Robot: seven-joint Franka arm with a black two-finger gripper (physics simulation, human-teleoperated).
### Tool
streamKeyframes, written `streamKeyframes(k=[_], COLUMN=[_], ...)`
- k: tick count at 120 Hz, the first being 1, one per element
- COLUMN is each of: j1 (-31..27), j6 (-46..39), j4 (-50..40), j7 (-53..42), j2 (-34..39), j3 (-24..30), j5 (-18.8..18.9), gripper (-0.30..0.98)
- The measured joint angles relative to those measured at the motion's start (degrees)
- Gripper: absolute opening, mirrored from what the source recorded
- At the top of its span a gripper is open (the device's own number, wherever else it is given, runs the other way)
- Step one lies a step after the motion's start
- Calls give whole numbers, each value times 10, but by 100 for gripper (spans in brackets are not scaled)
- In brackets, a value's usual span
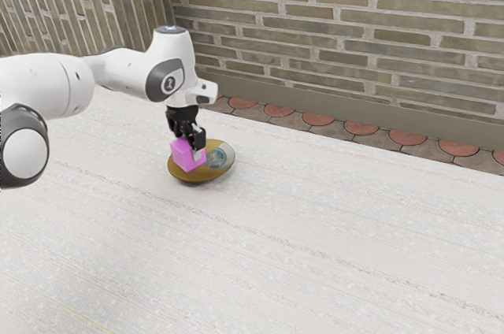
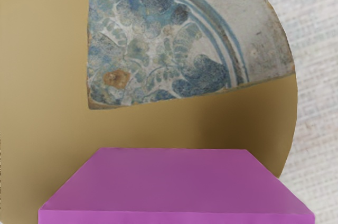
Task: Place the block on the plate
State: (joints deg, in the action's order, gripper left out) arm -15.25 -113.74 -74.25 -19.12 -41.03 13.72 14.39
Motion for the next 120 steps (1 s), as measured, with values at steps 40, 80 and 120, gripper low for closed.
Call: streamKeyframes(k=[40,80,120], j1=[3,6,3], j6=[12,16,37], j4=[61,73,67], j7=[-32,-59,-75], j2=[-54,-71,-31], j3=[9,10,19], j5=[31,38,37], gripper=[38,55,66])
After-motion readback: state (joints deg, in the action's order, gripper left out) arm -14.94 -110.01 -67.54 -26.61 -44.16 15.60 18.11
